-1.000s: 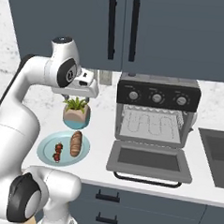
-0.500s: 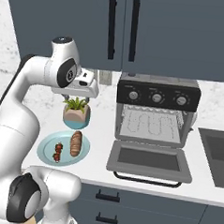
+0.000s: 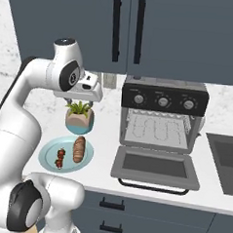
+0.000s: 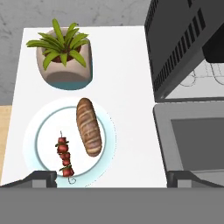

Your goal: Pick up the kebab skewer and baguette bread, and place them inside the toaster oven. Close the toaster oven door and start by setting the timer.

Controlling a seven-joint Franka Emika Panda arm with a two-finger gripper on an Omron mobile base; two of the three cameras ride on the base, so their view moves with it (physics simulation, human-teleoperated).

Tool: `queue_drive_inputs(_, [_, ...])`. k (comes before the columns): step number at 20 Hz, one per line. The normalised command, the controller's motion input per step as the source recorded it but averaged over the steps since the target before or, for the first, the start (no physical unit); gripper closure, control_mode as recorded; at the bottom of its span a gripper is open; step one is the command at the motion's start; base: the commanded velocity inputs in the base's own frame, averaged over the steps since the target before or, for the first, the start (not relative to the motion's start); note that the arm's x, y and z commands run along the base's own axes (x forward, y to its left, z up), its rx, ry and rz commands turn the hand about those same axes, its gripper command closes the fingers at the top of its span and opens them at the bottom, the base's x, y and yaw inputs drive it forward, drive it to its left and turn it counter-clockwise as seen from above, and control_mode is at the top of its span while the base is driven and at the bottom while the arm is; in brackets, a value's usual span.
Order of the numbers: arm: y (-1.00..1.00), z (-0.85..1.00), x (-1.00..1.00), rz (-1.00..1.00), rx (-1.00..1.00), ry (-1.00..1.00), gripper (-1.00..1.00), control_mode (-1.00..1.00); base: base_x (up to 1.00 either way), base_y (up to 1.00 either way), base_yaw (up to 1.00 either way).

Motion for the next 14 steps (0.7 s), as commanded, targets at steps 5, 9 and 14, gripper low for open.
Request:
queue_drive_inputs(5, [-0.16,-0.10,-0.04,0.00,0.00,0.00,-1.00,-1.00,0.00,0.00,0.00])
queue_drive_inputs(9, [-0.83,-0.31,-0.37,0.22,0.02,-0.09,-1.00,-1.00,0.00,0.00,0.00])
queue_drive_inputs(14, [-0.99,-0.18,-0.29,0.34,0.02,-0.08,-1.00,-1.00,0.00,0.00,0.00])
